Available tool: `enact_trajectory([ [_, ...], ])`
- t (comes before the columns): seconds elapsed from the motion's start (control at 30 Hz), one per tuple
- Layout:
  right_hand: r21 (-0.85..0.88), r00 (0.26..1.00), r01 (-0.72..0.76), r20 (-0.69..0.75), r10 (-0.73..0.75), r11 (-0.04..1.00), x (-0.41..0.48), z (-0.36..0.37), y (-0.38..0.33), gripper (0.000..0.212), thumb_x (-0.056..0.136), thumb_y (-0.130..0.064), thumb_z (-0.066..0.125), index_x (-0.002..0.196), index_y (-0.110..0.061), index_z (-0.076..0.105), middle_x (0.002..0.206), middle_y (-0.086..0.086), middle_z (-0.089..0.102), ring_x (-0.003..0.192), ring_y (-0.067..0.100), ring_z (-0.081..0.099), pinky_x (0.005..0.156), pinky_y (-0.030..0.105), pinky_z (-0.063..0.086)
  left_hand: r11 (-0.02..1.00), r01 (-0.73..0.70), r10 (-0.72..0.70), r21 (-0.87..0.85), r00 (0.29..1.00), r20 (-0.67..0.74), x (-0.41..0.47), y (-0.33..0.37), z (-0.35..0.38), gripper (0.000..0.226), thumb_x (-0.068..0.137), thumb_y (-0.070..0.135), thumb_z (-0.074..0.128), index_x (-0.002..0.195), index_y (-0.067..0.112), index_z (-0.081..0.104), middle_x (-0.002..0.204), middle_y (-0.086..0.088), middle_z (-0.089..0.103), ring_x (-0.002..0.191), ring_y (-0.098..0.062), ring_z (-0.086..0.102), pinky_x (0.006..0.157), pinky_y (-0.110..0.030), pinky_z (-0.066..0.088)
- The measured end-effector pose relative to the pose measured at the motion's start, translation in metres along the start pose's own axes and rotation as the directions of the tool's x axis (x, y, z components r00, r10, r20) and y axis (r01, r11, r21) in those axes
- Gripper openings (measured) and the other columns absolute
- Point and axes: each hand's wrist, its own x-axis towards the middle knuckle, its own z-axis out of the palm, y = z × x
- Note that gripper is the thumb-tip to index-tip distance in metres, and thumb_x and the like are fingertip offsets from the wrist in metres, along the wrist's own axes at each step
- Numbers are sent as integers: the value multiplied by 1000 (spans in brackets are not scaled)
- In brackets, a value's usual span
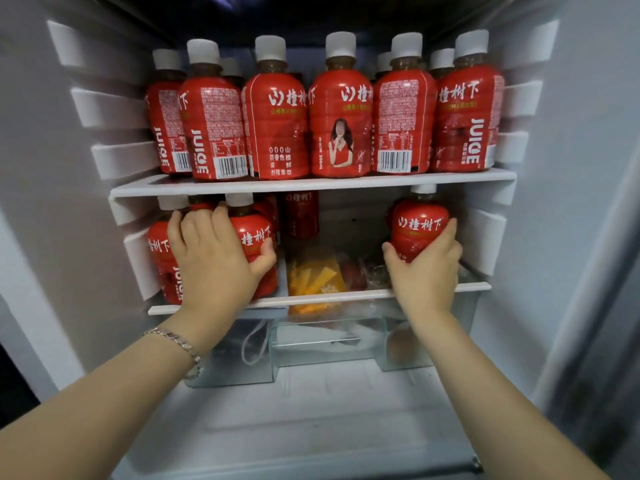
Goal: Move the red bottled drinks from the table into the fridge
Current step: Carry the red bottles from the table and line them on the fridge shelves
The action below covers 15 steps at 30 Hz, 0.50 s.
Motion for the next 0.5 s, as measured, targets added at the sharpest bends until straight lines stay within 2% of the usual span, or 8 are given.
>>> enact_trajectory([
  [0.1,-23,994,65,84,-63,998,1,3,-5,90,76,-37,74,145,-10,22,135,14,39,122,33,46,99,42,42,1000,-1,0,-7,1000,-7,0,1,0,67,79,49,41,112,-8,51,97,-25,54,97,-44,51,105,-54,26],
  [0.2,-18,947,156,288,-145,988,-5,14,-18,86,77,-40,73,141,-8,27,133,12,40,119,31,48,96,38,43,1000,-2,2,3,1000,-3,0,2,0,66,79,49,40,112,-8,51,96,-25,54,96,-43,52,104,-54,27],
  [0.3,-6,877,174,456,-152,985,-10,37,-40,81,78,-45,71,137,-10,29,136,13,32,128,30,36,103,39,36,999,-14,13,33,1000,6,-1,3,-1,66,79,49,40,111,-8,52,95,-24,55,94,-41,53,103,-53,29],
  [0.37,-29,844,169,520,-129,985,-9,58,-53,78,78,-47,69,136,-9,33,137,15,34,130,31,33,105,42,34,998,-23,23,55,1000,8,-1,3,-2,65,80,49,40,110,-7,53,94,-23,56,93,-39,54,102,-52,31],
  [0.43,23,800,140,586,-127,990,-6,76,-63,68,80,-46,67,131,-8,43,130,13,49,122,31,47,101,41,42,996,-32,31,83,1000,3,0,2,-1,64,80,49,40,110,-7,53,92,-22,56,91,-38,55,102,-51,30],
  [0.5,23,778,129,617,-116,991,-4,89,-69,47,88,-36,62,122,-6,52,121,13,59,111,30,57,93,37,47,994,-39,39,101,999,-8,1,2,0,64,80,49,39,109,-7,53,91,-22,56,90,-38,55,102,-48,26],
])
